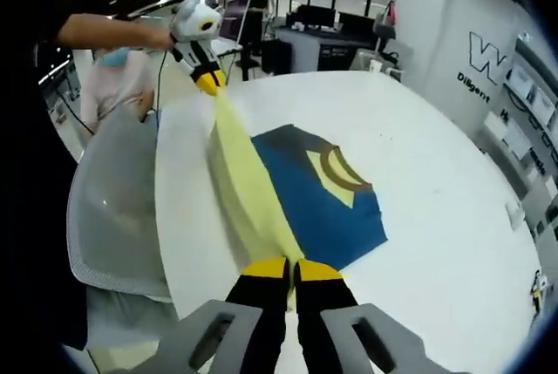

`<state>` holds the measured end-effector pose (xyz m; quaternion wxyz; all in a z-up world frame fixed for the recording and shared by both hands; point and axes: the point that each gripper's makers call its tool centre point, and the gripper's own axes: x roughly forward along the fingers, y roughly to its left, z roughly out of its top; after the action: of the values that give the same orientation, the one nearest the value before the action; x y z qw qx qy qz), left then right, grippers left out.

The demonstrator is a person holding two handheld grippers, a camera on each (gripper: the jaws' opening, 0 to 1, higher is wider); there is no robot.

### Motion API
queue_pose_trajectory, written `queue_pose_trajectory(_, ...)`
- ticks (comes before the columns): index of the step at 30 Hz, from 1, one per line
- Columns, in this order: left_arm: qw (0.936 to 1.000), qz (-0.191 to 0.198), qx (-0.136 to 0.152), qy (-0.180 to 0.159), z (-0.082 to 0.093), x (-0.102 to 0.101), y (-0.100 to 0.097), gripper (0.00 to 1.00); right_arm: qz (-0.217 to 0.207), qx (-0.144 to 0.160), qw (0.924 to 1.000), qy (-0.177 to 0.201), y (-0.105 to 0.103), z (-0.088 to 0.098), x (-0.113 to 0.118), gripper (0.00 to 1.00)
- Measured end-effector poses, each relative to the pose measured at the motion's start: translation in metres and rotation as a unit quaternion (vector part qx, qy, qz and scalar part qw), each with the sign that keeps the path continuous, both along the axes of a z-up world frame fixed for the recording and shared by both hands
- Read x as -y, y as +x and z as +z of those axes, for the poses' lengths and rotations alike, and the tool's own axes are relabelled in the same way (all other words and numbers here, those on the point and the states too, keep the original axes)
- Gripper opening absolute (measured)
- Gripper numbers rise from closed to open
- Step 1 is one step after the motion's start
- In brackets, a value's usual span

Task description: Fold the garment on the visible template until the final outline fits inside the template.

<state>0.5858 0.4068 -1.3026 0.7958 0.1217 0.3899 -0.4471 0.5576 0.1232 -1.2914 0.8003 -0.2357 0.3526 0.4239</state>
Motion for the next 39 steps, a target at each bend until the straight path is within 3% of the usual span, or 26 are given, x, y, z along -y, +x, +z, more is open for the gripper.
queue_pose_trajectory(8, 0.9995, 0.01, 0.025, 0.015, 0.01, 0.004, 0.014, 0.0, -0.001, 0.023, 0.9997, -0.004, 0.021, 0.01, -0.001, 0.0)
queue_pose_trajectory(18, 0.9962, 0.024, 0.081, 0.023, 0.037, 0.007, 0.048, 0.0, -0.021, 0.051, 0.9984, -0.005, 0.053, 0.029, 0.002, 0.0)
queue_pose_trajectory(24, 0.9949, 0.045, 0.088, 0.018, 0.044, 0.01, 0.07, 0.0, -0.035, 0.07, 0.9968, -0.013, 0.072, 0.035, 0.004, 0.0)
queue_pose_trajectory(29, 0.9932, 0.056, 0.101, 0.013, 0.045, 0.011, 0.084, 0.0, -0.052, 0.073, 0.9958, -0.018, 0.082, 0.031, 0.005, 0.0)
queue_pose_trajectory(35, 0.993, 0.066, 0.097, 0.014, 0.035, 0.014, 0.093, 0.0, -0.072, 0.073, 0.9944, -0.027, 0.093, 0.019, 0.005, 0.0)
queue_pose_trajectory(39, 0.991, 0.092, 0.097, 0.011, 0.032, 0.012, 0.102, 0.0, -0.083, 0.072, 0.9936, -0.027, 0.099, 0.013, 0.003, 0.0)
